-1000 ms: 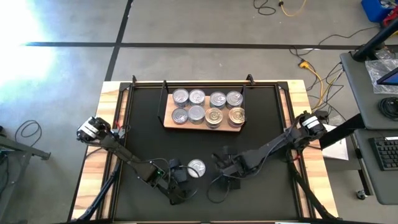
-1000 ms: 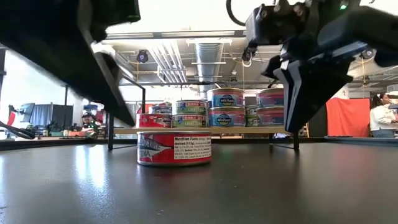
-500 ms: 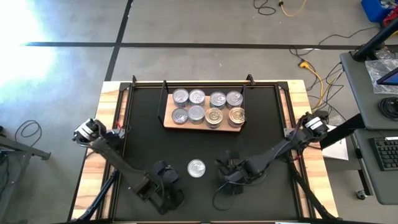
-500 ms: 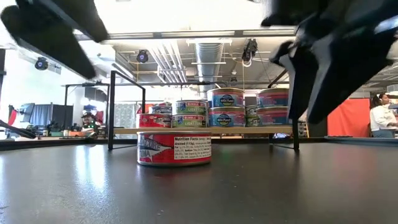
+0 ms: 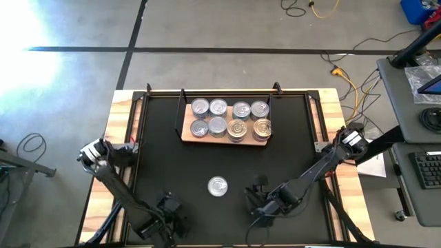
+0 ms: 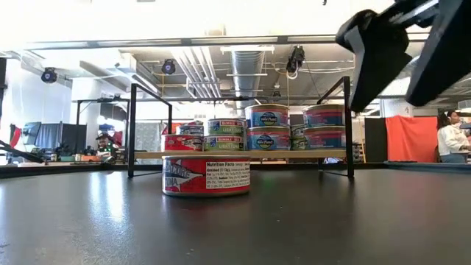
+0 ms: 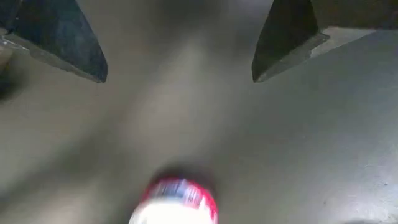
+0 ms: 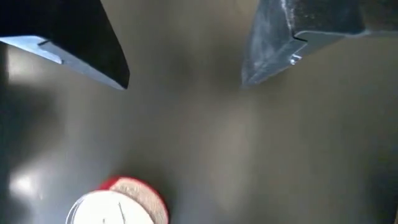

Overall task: Stack canned seafood by type on shelf
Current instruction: Stack the red tuna can on the red tuna can

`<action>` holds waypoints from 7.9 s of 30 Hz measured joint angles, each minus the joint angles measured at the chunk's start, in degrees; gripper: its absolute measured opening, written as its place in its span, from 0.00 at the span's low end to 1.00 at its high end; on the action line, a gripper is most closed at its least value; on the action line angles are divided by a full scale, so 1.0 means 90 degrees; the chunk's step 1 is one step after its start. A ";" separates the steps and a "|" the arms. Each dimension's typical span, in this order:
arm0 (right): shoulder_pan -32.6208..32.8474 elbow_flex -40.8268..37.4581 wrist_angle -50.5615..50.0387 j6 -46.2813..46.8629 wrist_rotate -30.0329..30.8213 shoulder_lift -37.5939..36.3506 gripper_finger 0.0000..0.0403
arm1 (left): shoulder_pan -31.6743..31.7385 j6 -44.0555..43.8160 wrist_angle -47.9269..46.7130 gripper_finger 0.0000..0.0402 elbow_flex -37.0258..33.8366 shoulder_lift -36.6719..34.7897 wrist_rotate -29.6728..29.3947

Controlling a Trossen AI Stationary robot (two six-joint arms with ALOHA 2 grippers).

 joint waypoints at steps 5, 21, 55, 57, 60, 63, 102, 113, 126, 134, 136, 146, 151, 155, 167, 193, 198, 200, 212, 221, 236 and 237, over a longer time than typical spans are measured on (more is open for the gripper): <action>-0.0119 -0.0070 0.0426 -0.0152 0.0338 0.0158 0.81 | 0.0110 0.0837 0.0004 0.96 0.0165 0.0469 0.0427; -0.1152 0.0045 0.1926 -0.0438 -0.0009 0.0833 0.77 | 0.1560 0.4139 0.3177 0.91 -0.2328 -0.0699 0.0717; -0.1639 0.0367 0.0898 -0.2001 0.0912 0.0784 0.81 | 0.1136 0.4652 0.3770 0.89 -0.2061 -0.0701 0.1291; -0.1499 0.0314 0.0926 -0.1852 0.0885 0.0788 0.81 | 0.1041 0.4538 0.3663 0.89 -0.2024 -0.0720 0.1230; -0.1440 0.0262 0.1017 -0.1545 0.0878 0.0997 0.82 | 0.1018 0.4452 0.3707 0.89 -0.1999 -0.0628 0.1073; -0.1494 0.0260 0.1098 -0.1439 0.0886 0.1200 0.81 | 0.1018 0.4191 0.3824 0.89 -0.2001 -0.0367 0.0751; -0.2268 0.0272 0.2194 -0.2491 0.0133 0.1320 0.82 | 0.1738 0.6297 0.5205 0.98 -0.2304 -0.0152 0.1366; -0.1932 0.0265 0.0763 -0.2514 -0.0507 0.0940 0.82 | 0.1220 0.4806 0.4425 0.98 -0.2212 -0.0210 0.1094; -0.1660 0.0257 0.1455 -0.1886 -0.0528 0.1374 0.82 | 0.1299 0.4472 0.4588 0.98 -0.2208 0.0417 -0.0450; -0.1725 0.0258 0.1876 -0.2244 -0.0619 0.1455 0.82 | 0.1341 0.4588 0.4611 0.98 -0.1995 0.0656 -0.0817; -0.1740 0.0255 0.2095 -0.2328 -0.0613 0.1468 0.82 | 0.1353 0.4720 0.4627 0.98 -0.1950 0.0726 -0.0886; -0.1876 0.0248 0.2689 -0.2696 -0.0634 0.1491 0.82 | 0.1587 0.5648 0.4992 0.98 -0.1618 0.1173 -0.1378; -0.2024 0.0236 0.2815 -0.2779 -0.0791 0.1498 0.82 | 0.1772 0.5983 0.5417 0.98 -0.1612 0.1211 -0.1348; -0.2061 0.0236 0.2791 -0.2857 -0.0788 0.1498 0.82 | 0.1885 0.6016 0.5554 0.98 -0.1630 0.1211 -0.1288; -0.2096 0.0236 0.2694 -0.3077 -0.0825 0.1489 0.82 | 0.1923 0.6182 0.6495 0.96 -0.1843 0.1362 -0.1602; -0.2103 0.0202 0.2511 -0.3201 -0.0929 0.1472 0.84 | 0.2089 0.5939 0.7419 0.99 -0.1841 0.1769 -0.1962; -0.2089 0.0204 0.2428 -0.3259 -0.0883 0.1472 0.85 | 0.2067 0.5572 0.7250 0.92 -0.1796 0.1776 -0.2093; -0.2069 0.0248 0.2330 -0.3319 -0.0800 0.1454 0.85 | 0.2027 0.5288 0.7015 0.91 -0.1765 0.1759 -0.2170; -0.2009 0.0282 0.1497 -0.2840 -0.0725 0.0086 0.83 | 0.1790 0.0961 0.2308 0.91 -0.1688 0.0309 -0.3039; -0.2256 0.0299 0.1494 -0.1791 -0.0562 -0.0428 0.84 | 0.2493 0.1463 0.1309 0.91 -0.1717 -0.0723 -0.2739; -0.3569 0.2743 -0.0146 -0.2418 -0.1328 -0.0464 0.84 | 0.3763 0.2269 0.1147 0.91 -0.1622 -0.1619 -0.2412; -0.3704 0.2901 -0.0231 -0.2533 -0.1538 -0.0464 0.84 | 0.3782 0.2269 0.1108 0.91 -0.1622 -0.1693 -0.2415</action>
